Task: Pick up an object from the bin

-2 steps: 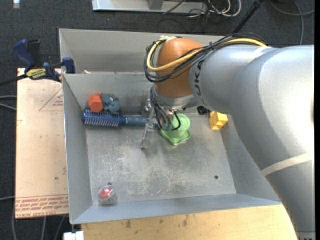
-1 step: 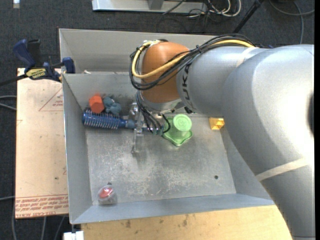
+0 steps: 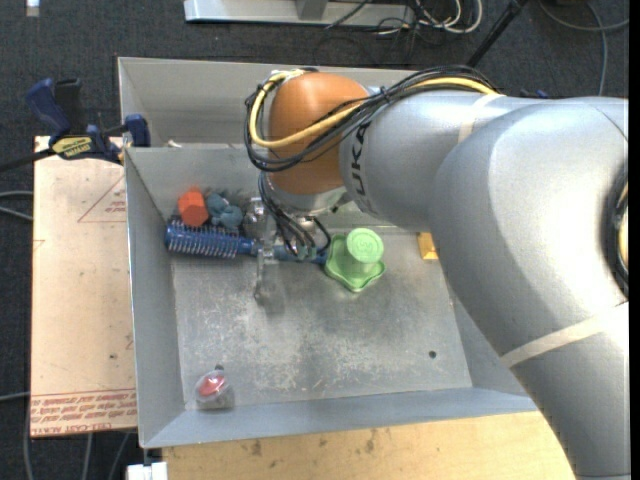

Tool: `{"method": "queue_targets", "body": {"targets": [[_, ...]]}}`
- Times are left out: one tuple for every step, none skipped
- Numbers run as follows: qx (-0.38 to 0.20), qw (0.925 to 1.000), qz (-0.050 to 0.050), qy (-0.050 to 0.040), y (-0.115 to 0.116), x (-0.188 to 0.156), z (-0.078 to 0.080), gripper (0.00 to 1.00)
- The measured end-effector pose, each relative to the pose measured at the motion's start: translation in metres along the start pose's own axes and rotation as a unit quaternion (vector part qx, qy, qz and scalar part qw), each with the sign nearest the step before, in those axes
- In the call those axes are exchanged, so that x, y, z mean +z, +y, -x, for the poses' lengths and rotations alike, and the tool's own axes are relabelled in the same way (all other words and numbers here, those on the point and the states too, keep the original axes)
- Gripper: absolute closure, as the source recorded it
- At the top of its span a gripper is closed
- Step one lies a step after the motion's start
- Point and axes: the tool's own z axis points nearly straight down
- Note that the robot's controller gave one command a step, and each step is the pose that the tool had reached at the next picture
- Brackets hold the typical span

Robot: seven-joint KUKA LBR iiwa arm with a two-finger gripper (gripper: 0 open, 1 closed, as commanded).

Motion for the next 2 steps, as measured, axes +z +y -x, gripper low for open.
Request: {"method": "queue_targets", "body": {"targets": [[0.001, 1.0, 0.0, -0.0005, 0.0, -0.001, 0.0, 1.0], [-0.025, 0.9997, 0.0, -0.0036, 0.001, -0.145, -0.008, 1.0]]}}
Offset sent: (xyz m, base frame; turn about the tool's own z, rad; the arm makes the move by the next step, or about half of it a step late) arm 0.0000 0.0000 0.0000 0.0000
